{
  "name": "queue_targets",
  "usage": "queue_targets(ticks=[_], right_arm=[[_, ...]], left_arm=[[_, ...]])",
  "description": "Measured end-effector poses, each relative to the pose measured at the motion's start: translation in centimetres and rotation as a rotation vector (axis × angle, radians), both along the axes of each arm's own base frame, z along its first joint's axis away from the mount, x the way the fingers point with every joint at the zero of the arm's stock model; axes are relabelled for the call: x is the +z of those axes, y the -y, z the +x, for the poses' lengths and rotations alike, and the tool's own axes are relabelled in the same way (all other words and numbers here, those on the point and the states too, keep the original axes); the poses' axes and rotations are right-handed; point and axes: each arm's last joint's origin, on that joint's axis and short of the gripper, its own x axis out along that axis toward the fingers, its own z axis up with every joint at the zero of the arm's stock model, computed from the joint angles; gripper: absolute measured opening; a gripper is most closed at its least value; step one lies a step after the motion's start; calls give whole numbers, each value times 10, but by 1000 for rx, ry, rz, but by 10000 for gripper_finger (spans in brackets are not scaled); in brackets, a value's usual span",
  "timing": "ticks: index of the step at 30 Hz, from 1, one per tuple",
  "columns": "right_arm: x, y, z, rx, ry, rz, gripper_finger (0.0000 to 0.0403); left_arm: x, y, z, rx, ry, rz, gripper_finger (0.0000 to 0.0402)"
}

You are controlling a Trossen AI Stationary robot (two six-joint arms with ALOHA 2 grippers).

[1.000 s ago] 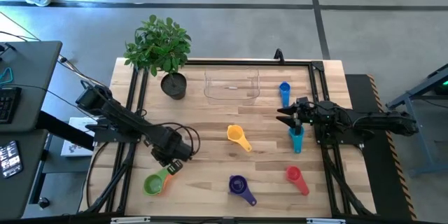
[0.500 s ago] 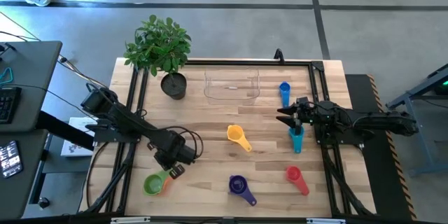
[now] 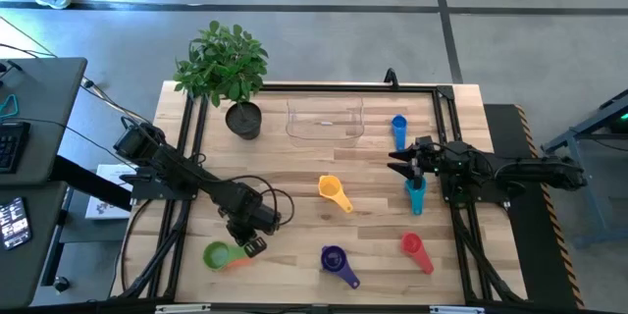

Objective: Nest measuring cups in basket
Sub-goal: Stack the green measuring cup on top of the orange measuring cup

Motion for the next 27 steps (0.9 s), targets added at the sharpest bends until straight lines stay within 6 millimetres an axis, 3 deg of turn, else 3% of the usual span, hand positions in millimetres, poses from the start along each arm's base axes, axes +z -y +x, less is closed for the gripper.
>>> queue_targets(ticks=[9, 18, 27], right_arm=[[0, 0, 0, 0, 0, 0, 220], [0, 0, 0, 0, 0, 0, 220], [0, 0, 0, -1, 1, 7, 220]], left_arm=[[21, 3, 5, 6, 41, -11, 51], [55, 15, -13, -70, 110, 31, 51], [49, 26, -39, -245, 29, 87, 51]])
